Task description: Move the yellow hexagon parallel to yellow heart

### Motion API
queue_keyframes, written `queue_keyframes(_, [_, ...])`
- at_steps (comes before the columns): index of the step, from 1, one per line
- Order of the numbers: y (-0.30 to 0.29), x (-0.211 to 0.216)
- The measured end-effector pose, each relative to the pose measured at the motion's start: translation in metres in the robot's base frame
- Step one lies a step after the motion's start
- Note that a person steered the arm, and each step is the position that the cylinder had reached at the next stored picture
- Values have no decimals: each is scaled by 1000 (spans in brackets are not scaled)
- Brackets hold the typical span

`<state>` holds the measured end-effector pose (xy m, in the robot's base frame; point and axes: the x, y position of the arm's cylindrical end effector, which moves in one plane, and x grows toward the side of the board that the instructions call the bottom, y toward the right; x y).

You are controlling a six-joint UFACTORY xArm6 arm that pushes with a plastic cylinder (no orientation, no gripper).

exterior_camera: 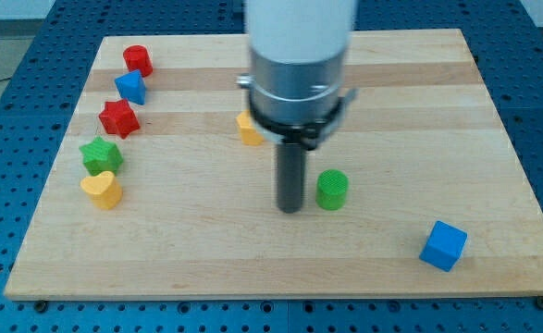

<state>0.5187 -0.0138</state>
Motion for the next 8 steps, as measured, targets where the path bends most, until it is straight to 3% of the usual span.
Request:
queue_keyframes(1, [19, -16])
queue_keyframes(3, [161, -15])
queue_keyframes(4, [112, -35])
queue_keyframes(5, [97, -105])
queue_keyframes(6, [13, -147])
queue_keyframes(7, [-62, -149])
queue_keyframes(8, [-19, -131])
